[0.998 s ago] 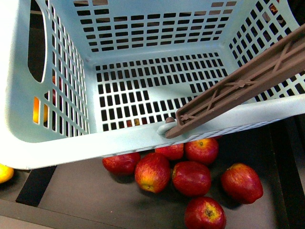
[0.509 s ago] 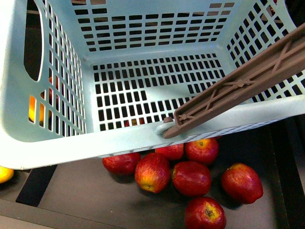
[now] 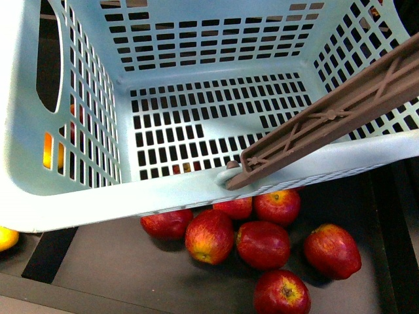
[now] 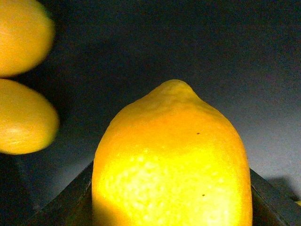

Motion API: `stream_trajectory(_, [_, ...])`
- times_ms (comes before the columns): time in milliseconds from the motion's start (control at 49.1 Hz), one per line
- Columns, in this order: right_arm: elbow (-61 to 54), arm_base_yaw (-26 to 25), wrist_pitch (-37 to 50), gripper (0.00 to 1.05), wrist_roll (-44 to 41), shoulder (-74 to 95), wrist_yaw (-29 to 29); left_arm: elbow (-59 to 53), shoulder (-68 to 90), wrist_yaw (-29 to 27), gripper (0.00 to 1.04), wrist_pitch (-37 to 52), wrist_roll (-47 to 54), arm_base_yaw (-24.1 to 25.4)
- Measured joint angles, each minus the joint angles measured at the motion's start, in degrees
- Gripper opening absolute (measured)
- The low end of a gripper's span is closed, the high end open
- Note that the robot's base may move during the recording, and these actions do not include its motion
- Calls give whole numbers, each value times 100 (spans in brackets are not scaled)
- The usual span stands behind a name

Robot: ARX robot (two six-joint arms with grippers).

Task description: Pick lemon and mango into basket

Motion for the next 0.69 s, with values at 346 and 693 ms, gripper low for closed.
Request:
stream_trajectory(346, [-1137,197,-1440,61,70,-3316,-1666,0,0,4,5,0,0,0])
stream_trajectory(693, [-1163,962,-3014,61,765,-6822,-2485,0,0,-7,5,0,0,0])
